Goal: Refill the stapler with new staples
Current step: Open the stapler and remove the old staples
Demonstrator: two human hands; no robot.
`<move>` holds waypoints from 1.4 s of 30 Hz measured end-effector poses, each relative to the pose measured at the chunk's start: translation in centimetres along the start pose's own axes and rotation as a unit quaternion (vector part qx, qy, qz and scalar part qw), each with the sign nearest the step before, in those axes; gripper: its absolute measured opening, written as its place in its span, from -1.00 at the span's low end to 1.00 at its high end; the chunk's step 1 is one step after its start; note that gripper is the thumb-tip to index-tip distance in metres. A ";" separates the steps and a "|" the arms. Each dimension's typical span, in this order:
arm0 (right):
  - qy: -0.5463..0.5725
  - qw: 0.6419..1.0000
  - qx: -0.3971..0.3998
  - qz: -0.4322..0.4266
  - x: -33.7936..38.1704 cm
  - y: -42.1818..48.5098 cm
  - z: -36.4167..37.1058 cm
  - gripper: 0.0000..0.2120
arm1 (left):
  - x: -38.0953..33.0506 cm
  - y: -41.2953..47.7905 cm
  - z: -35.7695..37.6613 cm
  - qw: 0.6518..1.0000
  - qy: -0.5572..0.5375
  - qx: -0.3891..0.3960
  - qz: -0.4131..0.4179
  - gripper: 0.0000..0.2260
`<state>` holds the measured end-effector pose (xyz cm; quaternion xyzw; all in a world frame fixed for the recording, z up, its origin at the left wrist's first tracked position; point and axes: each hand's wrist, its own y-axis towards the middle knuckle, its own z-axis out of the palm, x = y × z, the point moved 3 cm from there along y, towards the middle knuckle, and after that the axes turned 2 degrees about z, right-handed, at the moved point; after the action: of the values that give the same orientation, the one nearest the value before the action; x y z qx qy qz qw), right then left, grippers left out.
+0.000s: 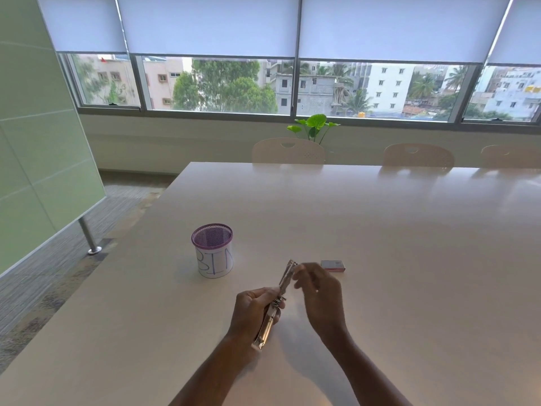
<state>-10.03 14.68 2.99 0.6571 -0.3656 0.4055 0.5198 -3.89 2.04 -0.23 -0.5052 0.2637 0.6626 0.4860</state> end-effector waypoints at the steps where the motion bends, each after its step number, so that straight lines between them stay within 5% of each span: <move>1: 0.006 0.999 -0.026 0.044 -0.5 0.4 -0.4 -0.87 | 0.1 0.0 0.1 1.000 -0.003 0.007 -0.004 -0.82; 6: 0.071 0.983 0.020 0.165 -2.1 0.8 -1.2 -0.92 | 0.6 0.4 -0.1 1.000 0.011 0.013 -0.010 -0.82; 42: 0.072 0.981 0.051 0.174 -2.0 0.7 0.3 -0.67 | 0.6 0.0 0.0 0.996 0.071 0.029 0.034 -0.80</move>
<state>-11.46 14.39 1.42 0.5782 -0.4147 0.5538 0.4324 -3.92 2.22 -0.78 -0.5279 0.3335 0.6330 0.4576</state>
